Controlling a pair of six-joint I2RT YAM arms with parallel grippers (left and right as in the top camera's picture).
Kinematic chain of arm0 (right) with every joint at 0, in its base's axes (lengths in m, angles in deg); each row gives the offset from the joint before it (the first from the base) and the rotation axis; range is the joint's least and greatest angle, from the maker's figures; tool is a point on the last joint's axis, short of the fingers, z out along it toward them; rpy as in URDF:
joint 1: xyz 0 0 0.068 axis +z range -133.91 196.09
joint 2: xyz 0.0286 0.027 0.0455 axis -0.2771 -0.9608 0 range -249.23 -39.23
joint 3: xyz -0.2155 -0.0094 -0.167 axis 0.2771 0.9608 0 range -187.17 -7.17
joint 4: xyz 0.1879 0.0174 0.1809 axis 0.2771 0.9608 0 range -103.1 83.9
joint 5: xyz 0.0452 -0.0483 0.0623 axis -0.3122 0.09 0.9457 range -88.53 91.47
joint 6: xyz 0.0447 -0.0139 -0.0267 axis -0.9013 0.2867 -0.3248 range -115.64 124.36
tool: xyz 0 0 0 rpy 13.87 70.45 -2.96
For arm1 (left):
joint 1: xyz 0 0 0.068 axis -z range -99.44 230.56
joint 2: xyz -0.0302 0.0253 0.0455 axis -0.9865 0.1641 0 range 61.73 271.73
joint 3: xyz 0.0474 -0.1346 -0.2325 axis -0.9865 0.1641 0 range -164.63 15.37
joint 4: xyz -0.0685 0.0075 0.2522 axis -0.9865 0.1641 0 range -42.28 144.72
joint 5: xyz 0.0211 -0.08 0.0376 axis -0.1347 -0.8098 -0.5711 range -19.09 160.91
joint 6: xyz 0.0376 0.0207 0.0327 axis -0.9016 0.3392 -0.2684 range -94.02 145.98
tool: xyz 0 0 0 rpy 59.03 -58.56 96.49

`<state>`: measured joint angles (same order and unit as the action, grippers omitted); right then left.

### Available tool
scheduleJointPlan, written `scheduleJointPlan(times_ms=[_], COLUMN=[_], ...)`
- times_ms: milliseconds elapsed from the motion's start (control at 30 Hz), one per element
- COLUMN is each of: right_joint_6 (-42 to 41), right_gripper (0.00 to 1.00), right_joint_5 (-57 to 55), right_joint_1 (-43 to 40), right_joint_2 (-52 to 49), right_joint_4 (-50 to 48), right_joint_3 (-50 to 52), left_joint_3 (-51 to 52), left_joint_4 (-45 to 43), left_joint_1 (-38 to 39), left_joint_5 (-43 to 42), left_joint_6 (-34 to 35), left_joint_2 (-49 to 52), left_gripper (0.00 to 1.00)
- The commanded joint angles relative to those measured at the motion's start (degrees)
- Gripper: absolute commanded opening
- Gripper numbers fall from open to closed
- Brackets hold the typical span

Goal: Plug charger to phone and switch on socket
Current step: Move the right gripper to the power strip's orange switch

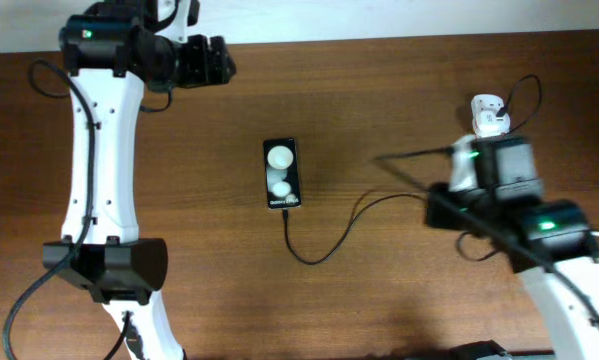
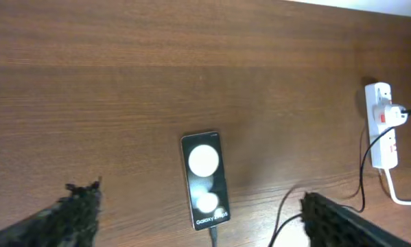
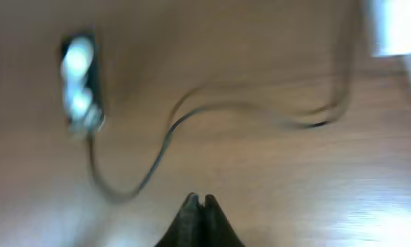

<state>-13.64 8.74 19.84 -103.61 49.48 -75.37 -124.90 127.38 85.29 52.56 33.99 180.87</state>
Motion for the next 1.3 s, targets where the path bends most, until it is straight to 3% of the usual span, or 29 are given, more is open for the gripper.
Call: scheduleJointPlan(times_ms=[0, 167, 500, 767, 1267], right_joint_6=[1.73, 1.68, 1.70, 1.66, 1.01], right_gripper=[0.04, 0.04, 0.04, 0.04, 0.04], right_joint_5=[3.43, 14.25, 15.04, 15.30, 17.62], right_joint_1=[-12.17, -29.46, -39.87, -41.33, -35.19], right_joint_2=[0.50, -5.49, -29.53, -44.02, -56.94], right_joint_4=[-1.49, -8.11, -8.96, -20.31, -35.15], right_joint_3=[-2.78, -3.80, -17.84, -17.86, -17.84], left_joint_3=[-0.76, -0.76, -0.76, -0.76, -0.76], left_joint_4=[0.04, 0.04, 0.04, 0.02, 0.15], left_joint_1=[-0.17, -0.17, -0.17, -0.17, -0.15], left_joint_5=[0.39, 0.39, 0.39, 0.39, 0.39], left_joint_6=[0.09, 0.09, 0.09, 0.09, 0.09], left_joint_2=[-1.36, -1.36, -1.36, -1.36, -1.36], left_gripper=[0.99, 0.99, 0.99, 0.99, 0.99])
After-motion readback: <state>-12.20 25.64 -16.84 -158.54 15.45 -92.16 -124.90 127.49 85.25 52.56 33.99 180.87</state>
